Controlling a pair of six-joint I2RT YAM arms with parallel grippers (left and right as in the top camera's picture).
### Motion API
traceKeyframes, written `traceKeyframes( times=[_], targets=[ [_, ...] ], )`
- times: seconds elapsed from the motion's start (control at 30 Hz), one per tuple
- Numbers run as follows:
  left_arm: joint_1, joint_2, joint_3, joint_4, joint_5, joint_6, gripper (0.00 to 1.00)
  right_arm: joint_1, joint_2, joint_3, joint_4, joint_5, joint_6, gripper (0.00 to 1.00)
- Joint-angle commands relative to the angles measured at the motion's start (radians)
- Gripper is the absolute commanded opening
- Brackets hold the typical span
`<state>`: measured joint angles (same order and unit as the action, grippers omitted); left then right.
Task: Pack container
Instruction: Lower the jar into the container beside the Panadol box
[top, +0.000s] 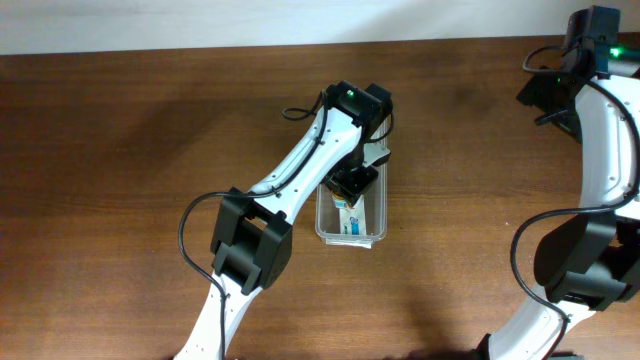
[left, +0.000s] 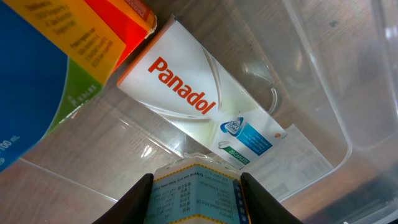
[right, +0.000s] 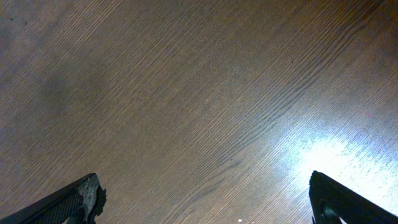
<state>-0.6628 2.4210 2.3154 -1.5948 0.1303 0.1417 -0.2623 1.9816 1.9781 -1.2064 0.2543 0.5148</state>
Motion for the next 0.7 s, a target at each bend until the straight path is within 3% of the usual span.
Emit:
traceKeyframes(
  times=[0.0,0.67],
  targets=[
    [0.000,0.005,-0.021,0.014,0.006,0.010,0.35,-0.006,0.008,-0.001,0.000,0.016,-0.006,0.98],
    [0.000,0.010,-0.038,0.064,0.003,0.010,0.40,-0.006,0.008,-0.001,0.000,0.016,-0.006,0.98]
  ],
)
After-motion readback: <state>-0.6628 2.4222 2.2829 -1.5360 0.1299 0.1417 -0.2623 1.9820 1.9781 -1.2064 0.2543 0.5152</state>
